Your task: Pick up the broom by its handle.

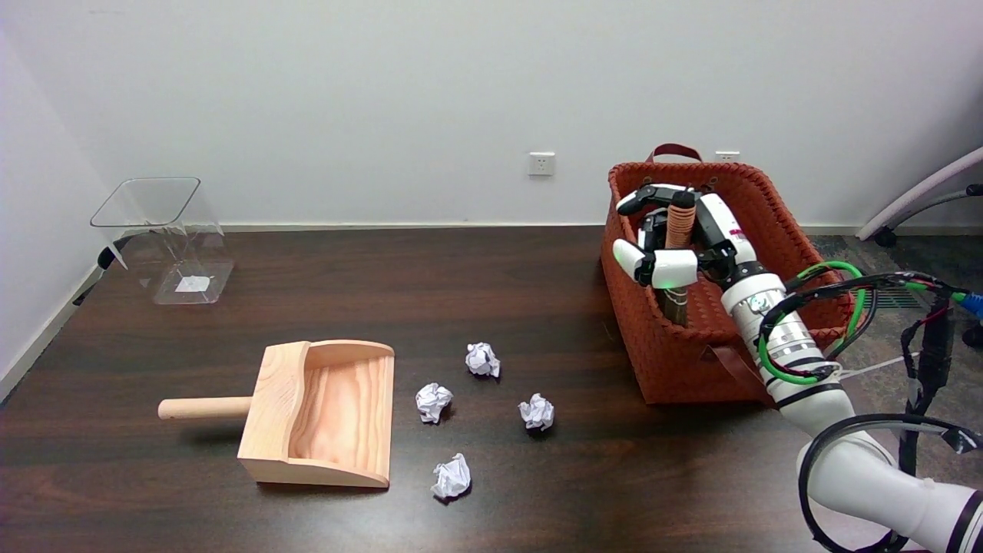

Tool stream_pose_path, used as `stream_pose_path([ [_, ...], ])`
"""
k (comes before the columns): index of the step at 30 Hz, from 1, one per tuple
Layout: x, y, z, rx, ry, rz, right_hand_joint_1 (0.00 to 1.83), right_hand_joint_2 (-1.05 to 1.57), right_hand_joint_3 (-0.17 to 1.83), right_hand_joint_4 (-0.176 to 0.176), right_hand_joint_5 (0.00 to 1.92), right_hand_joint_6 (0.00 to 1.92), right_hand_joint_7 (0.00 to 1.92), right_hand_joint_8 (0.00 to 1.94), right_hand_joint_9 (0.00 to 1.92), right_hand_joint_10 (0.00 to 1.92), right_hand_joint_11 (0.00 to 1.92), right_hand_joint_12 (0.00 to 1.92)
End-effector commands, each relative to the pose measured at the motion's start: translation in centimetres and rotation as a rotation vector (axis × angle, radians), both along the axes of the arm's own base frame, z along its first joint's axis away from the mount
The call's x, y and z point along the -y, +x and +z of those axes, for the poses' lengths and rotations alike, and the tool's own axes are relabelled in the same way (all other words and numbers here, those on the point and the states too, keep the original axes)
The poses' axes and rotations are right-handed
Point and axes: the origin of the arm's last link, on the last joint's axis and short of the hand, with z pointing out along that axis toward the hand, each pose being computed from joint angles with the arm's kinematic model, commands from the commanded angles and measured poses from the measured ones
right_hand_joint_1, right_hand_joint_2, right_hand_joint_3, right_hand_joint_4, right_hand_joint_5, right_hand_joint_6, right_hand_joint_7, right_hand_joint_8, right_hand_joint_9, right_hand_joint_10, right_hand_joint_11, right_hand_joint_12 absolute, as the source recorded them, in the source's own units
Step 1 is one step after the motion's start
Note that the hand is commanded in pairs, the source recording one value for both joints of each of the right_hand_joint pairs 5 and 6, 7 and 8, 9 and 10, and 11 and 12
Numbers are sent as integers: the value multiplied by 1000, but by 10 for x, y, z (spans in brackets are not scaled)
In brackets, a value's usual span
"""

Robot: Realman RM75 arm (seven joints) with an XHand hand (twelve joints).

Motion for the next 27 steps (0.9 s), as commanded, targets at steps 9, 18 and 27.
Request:
stream_pose_path([
  [9,1,-3,4,-6,-14,-5,1081,488,957,0,1125,1125,1528,1528,1566,1566,1472,1472],
  [18,4,1,5,-4,-17,8,1036,735,886,0,1771,1771,1706,1706,1668,1668,1530,1530],
  [27,4,5,8,17,-37,31,1026,738,965,0,1920,1920,1809,1809,1715,1715,1570,1570],
])
